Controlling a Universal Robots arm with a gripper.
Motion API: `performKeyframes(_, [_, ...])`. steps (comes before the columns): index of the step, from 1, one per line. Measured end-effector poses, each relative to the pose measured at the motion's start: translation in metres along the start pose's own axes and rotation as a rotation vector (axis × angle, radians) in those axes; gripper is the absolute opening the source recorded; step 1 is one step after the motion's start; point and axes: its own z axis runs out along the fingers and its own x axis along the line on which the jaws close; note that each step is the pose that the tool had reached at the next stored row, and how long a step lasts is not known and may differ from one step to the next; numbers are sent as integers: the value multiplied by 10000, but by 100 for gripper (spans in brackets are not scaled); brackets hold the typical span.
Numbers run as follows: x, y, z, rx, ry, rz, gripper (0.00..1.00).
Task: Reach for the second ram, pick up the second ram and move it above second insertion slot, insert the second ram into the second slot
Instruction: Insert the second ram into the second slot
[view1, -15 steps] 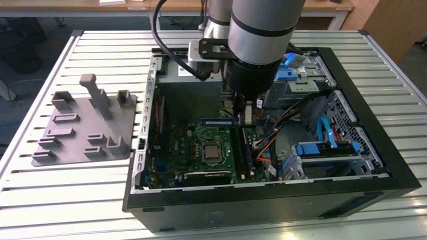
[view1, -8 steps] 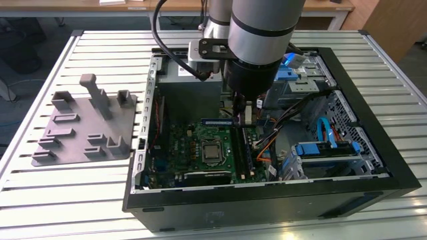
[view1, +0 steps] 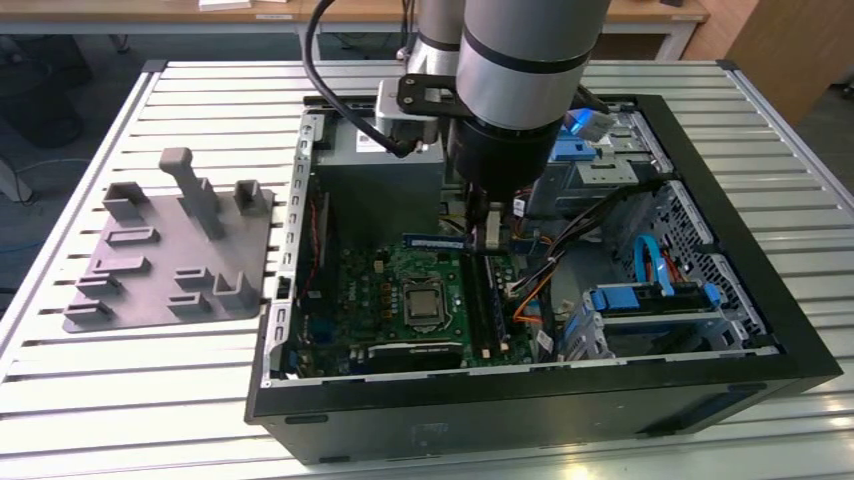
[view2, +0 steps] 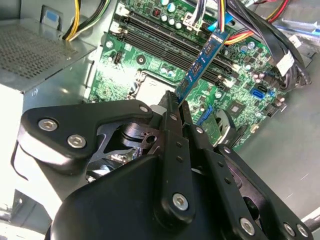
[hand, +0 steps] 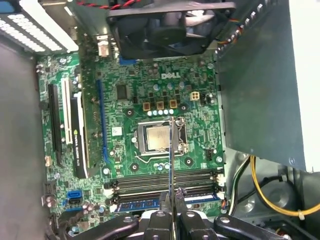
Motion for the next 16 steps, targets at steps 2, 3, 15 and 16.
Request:
performKeyframes(2, [0, 0, 0, 14, -7, 274, 14])
performKeyframes(3, [0, 0, 1, 21, -11, 410, 14])
performKeyframes(15, [0, 0, 2, 97, -45, 1929, 14])
performKeyframes(16, [0, 0, 2, 103, -49, 2048, 14])
